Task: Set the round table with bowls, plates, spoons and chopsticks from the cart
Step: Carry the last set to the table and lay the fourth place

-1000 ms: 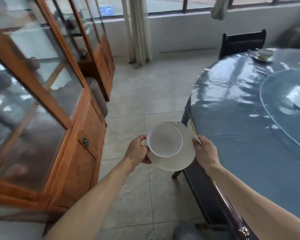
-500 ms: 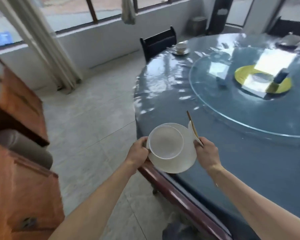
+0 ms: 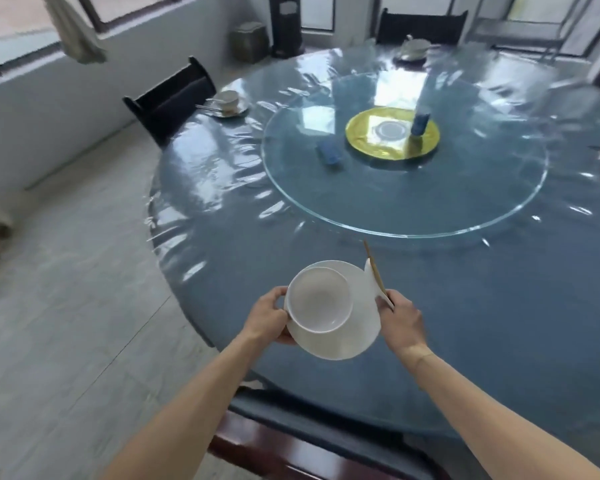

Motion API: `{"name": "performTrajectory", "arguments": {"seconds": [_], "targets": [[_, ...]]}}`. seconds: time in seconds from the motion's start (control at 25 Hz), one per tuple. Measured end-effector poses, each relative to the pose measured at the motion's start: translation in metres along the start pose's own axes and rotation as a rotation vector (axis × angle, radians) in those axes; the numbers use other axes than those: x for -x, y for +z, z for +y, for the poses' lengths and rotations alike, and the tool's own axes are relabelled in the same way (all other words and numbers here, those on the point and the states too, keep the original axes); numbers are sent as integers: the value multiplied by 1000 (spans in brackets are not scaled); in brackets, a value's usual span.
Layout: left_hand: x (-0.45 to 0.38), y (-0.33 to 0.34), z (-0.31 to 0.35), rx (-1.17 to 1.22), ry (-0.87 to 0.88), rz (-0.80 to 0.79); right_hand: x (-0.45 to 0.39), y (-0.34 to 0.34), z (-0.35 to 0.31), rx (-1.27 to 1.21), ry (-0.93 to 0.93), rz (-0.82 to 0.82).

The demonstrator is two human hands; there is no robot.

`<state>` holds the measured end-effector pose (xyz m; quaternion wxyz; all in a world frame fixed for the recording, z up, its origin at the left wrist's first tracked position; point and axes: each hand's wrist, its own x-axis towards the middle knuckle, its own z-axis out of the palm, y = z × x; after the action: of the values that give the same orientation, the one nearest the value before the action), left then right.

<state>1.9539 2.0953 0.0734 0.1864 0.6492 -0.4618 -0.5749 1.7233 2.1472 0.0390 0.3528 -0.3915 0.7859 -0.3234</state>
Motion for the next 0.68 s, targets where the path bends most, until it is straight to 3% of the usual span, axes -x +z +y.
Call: {"name": "performTrajectory", "arguments": {"seconds": [0.36,0.68], "targets": [[-77,13,-22,-141,-10,-227,-6,35,44,-30,220,131],[-114,23,-46,-248,30,-271,-11,62,62,-18,320,192]]}}
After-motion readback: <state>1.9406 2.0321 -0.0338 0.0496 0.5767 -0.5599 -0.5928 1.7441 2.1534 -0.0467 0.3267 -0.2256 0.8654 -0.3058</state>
